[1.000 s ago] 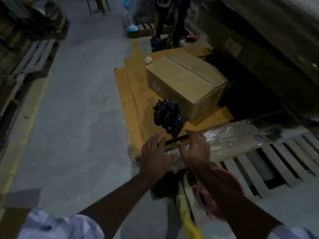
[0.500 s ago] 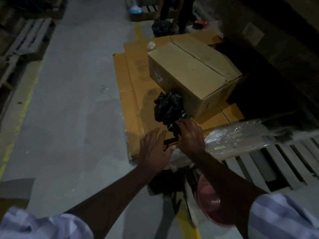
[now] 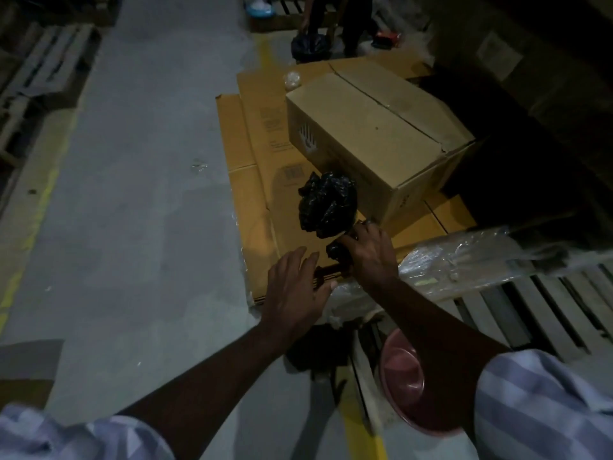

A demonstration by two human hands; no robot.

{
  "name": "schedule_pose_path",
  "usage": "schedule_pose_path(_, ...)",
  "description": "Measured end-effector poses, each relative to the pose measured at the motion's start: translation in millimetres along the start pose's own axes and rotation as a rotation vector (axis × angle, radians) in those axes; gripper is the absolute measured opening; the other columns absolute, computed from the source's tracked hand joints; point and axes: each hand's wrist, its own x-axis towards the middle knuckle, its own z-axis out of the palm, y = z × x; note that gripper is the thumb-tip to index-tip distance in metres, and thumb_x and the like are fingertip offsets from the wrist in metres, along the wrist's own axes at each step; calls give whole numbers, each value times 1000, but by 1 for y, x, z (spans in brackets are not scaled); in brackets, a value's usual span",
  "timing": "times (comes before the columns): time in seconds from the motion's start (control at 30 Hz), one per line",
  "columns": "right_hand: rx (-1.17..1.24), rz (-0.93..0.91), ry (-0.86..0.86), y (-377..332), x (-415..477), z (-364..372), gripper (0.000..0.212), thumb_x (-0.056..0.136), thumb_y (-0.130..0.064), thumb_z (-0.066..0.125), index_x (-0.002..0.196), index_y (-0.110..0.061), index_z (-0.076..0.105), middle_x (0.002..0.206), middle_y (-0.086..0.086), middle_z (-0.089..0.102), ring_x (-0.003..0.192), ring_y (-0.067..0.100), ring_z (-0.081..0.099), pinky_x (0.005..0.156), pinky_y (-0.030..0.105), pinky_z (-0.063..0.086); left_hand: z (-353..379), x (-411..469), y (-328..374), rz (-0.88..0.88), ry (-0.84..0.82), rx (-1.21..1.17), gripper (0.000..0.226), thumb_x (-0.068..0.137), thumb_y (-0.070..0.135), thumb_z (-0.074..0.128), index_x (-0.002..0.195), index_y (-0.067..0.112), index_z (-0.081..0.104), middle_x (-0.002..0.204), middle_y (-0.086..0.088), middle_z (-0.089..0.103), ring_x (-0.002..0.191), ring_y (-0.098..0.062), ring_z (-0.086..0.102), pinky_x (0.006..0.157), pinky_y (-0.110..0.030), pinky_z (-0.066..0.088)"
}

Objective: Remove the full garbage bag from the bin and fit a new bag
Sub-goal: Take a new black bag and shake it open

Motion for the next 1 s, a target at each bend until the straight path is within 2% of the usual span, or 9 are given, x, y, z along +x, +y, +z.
schedule_pose_path(0.13, 21, 12, 24, 3, -3, -4, 39, 91, -36, 73, 127, -21, 70, 136, 8, 62, 123, 29, 53, 101, 42, 39, -3, -2, 3, 5, 4, -10, 69, 101, 61, 45, 158, 22, 40, 166, -5, 35, 154, -26, 28, 124, -47, 28)
schedule_pose_path(0.27, 171, 81, 138, 4, -13, -12, 32, 90, -20, 68, 121, -21, 73, 126, 4, 64, 118, 28, 55, 97, 41, 39, -8, -3, 9, 1, 42, -59, 63, 101, 47, 57, 156, 20, 43, 163, -5, 40, 152, -26, 32, 123, -47, 29)
schedule_pose_path(0.43, 390, 81, 270, 5, -30, -28, 34, 85, -4, 67, 117, -14, 75, 120, 1, 68, 117, 25, 55, 95, 38, 41, -14, 0, 25, -28, 29, -349, 70, 95, 16, 71, 158, 18, 41, 161, -5, 42, 147, -27, 39, 121, -47, 37)
schedule_pose_path(0.53, 528, 86, 317, 1, -41, -42, 38, 86, 1, 64, 120, -14, 72, 120, 1, 68, 117, 19, 54, 94, 37, 47, -21, 2, 37, -17, -10, -542, 82, 93, 8, 72, 162, 22, 32, 162, -3, 38, 148, -23, 39, 120, -44, 40)
schedule_pose_path(0.67, 744, 120, 309, 0, -66, -62, 33, 90, 0, 62, 116, -18, 73, 112, -4, 74, 107, 10, 65, 85, 29, 54, -41, 2, 58, -6, -73, -741, 81, 92, 2, 73, 161, 24, 35, 158, -2, 47, 144, -16, 46, 103, -17, 49)
schedule_pose_path(0.7, 804, 150, 293, 1, -73, -68, 31, 91, -2, 62, 115, -19, 73, 108, -7, 75, 103, 5, 67, 83, 24, 56, -47, 0, 64, -7, -89, -816, 76, 91, -2, 73, 157, 22, 42, 152, -5, 55, 139, -17, 53, 100, -18, 51)
schedule_pose_path(0.8, 945, 233, 311, 7, -96, -85, 24, 92, -8, 66, 106, -26, 74, 95, -18, 74, 94, -4, 68, 73, 8, 51, -63, -10, 81, -12, -115, -1002, 54, 89, -7, 74, 134, 21, 63, 128, -12, 73, 122, -24, 70, 102, -39, 58)
schedule_pose_path(0.93, 1091, 359, 287, 19, -125, -105, 15, 93, -12, 69, 97, -26, 73, 89, -4, 74, 85, 16, 72, 72, 32, 62, -69, -31, 99, -74, -163, -990, 25, 89, 6, 80, 107, 24, 76, 104, 0, 78, 105, -22, 74, 96, -45, 60)
schedule_pose_path(1.0, 1113, 407, 283, 25, -138, -113, 9, 92, -14, 72, 91, -23, 72, 84, 5, 70, 79, 23, 70, 68, 36, 62, -69, -39, 108, -159, -206, -1040, 19, 87, 12, 82, 104, 17, 75, 107, -8, 78, 108, -28, 74, 101, -53, 59)
